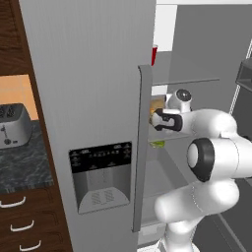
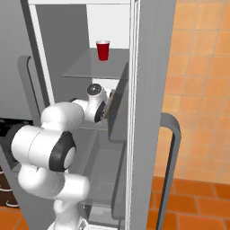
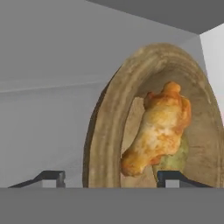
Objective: Pick the chicken drumstick and potato from their plates and place them in the bowl. Then put the bowl in the fridge.
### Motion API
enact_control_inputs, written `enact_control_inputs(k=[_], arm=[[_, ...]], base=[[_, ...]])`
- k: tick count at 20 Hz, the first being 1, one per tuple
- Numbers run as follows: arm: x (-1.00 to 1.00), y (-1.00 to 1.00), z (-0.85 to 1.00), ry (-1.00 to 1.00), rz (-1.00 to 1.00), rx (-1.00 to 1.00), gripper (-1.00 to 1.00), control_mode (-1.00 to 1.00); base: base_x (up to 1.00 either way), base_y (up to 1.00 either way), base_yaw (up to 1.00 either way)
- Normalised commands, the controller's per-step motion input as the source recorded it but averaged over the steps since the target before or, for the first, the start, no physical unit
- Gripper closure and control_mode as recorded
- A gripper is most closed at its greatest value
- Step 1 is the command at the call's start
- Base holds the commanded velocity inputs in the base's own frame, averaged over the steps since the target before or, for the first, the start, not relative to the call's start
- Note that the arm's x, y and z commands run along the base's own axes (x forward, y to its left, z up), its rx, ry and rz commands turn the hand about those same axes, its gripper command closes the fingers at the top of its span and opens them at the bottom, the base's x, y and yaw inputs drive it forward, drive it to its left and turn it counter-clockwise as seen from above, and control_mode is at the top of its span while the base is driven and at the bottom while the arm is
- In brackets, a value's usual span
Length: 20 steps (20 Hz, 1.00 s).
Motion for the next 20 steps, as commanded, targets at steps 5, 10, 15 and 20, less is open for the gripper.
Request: enact_control_inputs(k=[5,10,15,20], arm=[[-0.42,-0.07,0.41,-0.19,0.00,0.00,-1.00,-1.00],[-0.71,-0.01,0.91,-0.02,-0.05,0.00,-1.00,-1.00],[-0.95,0.00,0.32,0.00,-0.08,0.00,-1.00,-1.00],[-0.81,0.00,0.75,0.13,-0.06,0.06,-1.00,-1.00]], base=[[0.00,0.00,0.00],[0.00,0.00,0.00],[0.00,0.00,0.00],[0.00,0.00,0.00]])
